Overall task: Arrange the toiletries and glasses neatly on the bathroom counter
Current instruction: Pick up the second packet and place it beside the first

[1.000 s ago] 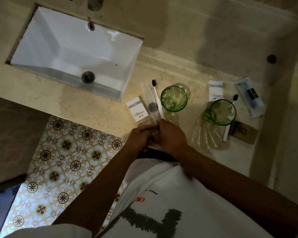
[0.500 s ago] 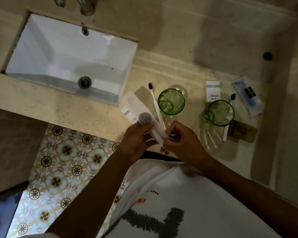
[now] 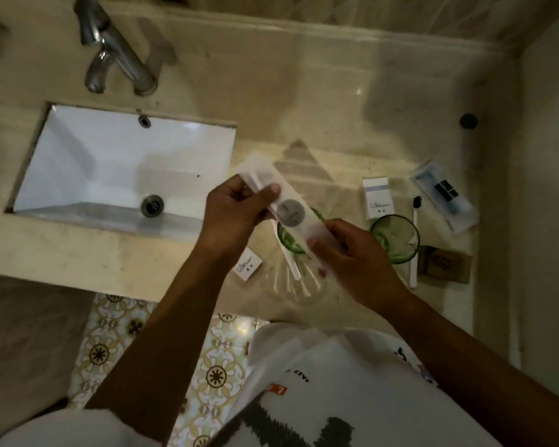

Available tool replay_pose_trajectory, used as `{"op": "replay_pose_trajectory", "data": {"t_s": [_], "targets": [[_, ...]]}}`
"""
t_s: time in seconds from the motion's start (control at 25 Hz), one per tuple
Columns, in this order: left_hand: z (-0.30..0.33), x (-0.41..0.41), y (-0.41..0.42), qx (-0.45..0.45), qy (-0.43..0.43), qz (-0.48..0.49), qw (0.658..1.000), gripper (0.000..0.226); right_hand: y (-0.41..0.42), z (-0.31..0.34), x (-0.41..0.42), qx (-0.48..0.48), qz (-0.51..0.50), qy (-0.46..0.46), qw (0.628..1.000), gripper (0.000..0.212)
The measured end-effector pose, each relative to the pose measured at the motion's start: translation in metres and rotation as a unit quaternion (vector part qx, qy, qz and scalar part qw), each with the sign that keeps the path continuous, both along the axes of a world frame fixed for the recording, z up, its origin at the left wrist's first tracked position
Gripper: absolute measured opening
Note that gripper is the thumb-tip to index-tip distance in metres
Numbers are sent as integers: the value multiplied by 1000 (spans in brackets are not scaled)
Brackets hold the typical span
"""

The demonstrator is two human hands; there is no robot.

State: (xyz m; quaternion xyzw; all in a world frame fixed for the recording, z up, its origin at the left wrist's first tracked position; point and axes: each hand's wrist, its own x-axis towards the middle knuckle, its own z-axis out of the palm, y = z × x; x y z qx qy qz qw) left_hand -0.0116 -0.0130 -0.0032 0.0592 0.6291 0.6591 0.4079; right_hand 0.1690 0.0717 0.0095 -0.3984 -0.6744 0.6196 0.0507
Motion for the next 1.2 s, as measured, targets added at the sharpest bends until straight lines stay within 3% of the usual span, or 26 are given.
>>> {"op": "replay_pose_trajectory", "data": {"t_s": [0.12, 0.28, 0.48, 0.72, 0.92, 1.04, 1.12, 1.2], "targets": [[-2, 7, 52, 4, -35, -29, 999, 21, 38, 1, -2, -9, -72, 8, 997, 9], [-15, 16, 132, -38, -17, -108, 993, 8, 95, -4, 10, -3, -140, -26, 990, 15], [-42, 22, 231, -107, 30, -210, 971, 18, 162, -33, 29, 10, -161, -94, 982, 18], [-78, 34, 334, -175, 9, -242, 954, 43, 231, -69, 33, 10, -221, -135, 966, 18], [-103, 44, 395, -222, 120, -258, 933, 27, 274, -99, 25, 110, -223, -212, 945, 10], [-115, 47, 416, -232, 193, -305, 904, 18, 289, -112, 25, 119, -239, -237, 934, 23], [-117, 50, 419, -249, 293, -338, 859, 20, 290, -119, 27, 133, -255, -269, 919, 40], [-121, 52, 413, -220, 452, -368, 782, 27, 287, -120, 28, 179, -244, -329, 894, 50]]}}
